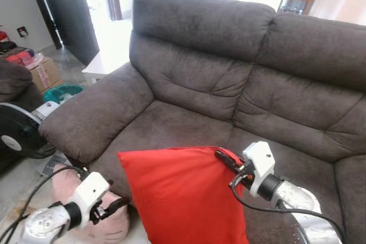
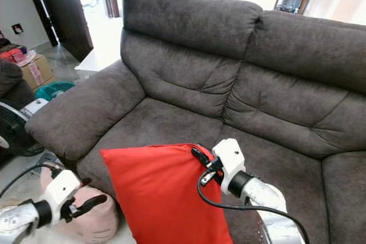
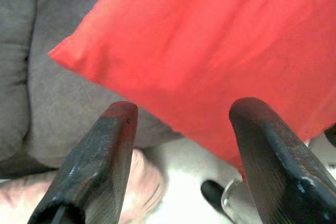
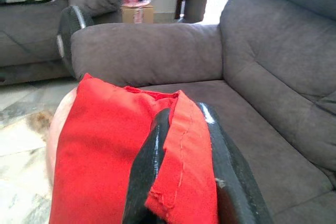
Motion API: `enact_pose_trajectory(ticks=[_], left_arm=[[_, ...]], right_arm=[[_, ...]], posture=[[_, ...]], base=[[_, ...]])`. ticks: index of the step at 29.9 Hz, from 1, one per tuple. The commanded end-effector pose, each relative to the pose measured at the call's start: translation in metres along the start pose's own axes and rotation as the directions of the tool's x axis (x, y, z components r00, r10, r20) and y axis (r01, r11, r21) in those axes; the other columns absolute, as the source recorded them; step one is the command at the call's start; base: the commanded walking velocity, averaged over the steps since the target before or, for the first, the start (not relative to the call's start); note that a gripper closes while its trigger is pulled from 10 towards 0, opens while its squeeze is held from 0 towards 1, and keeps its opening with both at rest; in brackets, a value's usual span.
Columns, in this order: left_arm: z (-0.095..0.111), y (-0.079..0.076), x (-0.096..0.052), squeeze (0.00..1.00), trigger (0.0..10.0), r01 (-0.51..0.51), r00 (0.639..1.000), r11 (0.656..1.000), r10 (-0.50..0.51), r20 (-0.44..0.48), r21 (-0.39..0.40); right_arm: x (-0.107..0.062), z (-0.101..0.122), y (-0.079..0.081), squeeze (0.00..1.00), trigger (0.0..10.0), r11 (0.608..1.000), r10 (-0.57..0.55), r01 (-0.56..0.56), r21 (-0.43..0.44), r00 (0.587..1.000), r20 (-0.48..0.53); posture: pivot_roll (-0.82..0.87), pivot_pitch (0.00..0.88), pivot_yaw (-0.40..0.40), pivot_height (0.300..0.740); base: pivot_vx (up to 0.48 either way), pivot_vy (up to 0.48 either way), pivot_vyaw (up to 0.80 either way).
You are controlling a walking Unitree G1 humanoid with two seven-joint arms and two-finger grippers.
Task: Move the pillow to the sofa from floor
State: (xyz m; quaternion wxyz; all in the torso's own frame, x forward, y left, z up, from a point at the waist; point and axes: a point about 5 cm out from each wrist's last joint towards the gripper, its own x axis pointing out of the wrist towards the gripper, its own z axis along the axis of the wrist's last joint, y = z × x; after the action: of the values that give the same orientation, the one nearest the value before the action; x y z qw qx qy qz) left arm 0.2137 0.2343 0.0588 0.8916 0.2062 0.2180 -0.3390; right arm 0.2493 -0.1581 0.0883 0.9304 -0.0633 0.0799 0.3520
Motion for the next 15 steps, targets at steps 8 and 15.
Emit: enact_pose_trajectory(ticks=[8,15], left_arm=[[-0.009,0.011,-0.008,0.0,10.0,0.042,0.992,0.983,-0.019,-0.128,0.181],[-0.004,0.018,-0.017,0.0,10.0,0.083,0.991,0.993,-0.073,-0.11,0.085]], right_arm=[[-0.019,-0.009,-0.009,0.0,10.0,0.983,0.096,-0.116,-0.146,0.986,-0.139],[-0.033,-0.015,-0.01,0.0,10.0,0.962,0.202,-0.239,-0.136,0.95,-0.238]], posture=[[0.12,0.0,-0.048,0.74],[0.12,0.0,-0.051,0.74]], base=[[0.0,0.0,0.0],[0.0,0.0,0.0]])
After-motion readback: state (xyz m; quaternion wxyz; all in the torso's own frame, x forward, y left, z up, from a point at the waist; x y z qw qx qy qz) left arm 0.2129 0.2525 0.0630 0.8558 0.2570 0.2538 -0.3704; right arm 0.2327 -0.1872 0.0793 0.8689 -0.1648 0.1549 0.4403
